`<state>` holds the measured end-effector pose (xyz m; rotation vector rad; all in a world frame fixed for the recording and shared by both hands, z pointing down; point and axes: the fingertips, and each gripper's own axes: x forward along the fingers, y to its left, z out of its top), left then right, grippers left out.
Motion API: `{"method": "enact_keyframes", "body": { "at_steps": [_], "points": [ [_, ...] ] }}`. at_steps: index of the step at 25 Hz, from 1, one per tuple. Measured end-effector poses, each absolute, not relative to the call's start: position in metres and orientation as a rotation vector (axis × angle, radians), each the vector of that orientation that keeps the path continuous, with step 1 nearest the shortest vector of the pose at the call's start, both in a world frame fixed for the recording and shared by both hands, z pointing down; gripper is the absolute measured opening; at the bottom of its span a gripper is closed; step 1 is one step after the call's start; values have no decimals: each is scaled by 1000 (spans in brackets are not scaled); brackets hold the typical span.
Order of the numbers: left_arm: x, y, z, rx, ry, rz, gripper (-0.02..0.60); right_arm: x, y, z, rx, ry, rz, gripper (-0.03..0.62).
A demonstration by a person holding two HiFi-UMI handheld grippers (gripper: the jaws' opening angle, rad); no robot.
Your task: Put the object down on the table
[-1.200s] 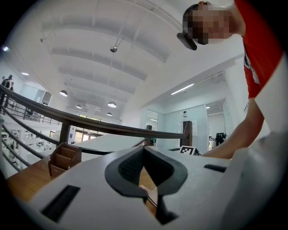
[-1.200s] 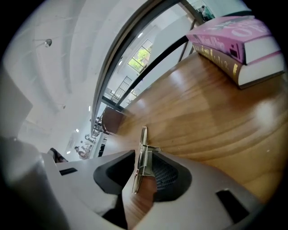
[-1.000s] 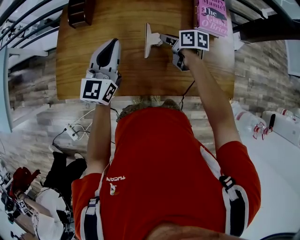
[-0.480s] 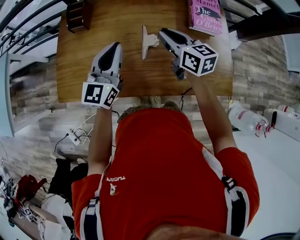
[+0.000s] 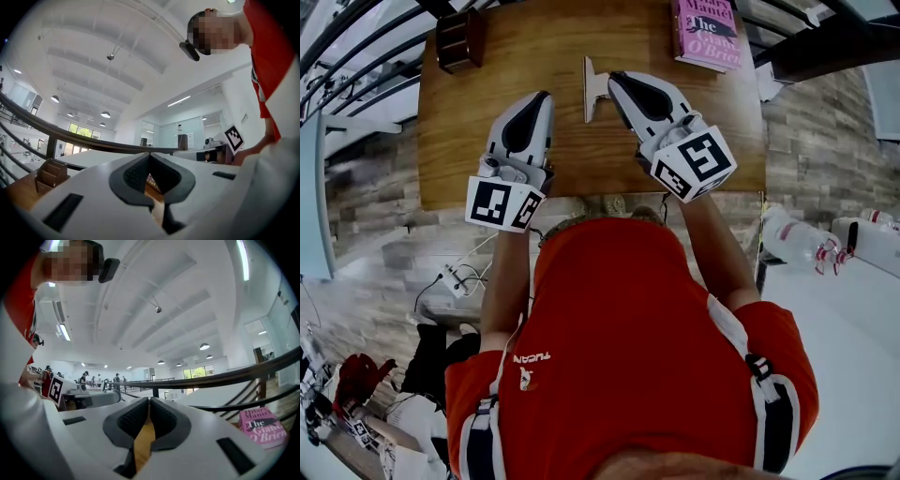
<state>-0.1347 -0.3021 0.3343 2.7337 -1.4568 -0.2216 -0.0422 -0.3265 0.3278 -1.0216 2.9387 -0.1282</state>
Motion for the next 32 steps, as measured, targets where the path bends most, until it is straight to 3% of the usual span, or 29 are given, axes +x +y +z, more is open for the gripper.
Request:
{"method": "enact_keyframes", "body": {
  "at_steps": [8,32],
  "points": [
    [-122,-293,318,2785,-1408,-245,9,-44,-296,308,-997,2890,96,26],
    [-114,-287,324,2782,-1405,-220,9,-35,-290,328,-1011,2920,66,23]
  ]
}}
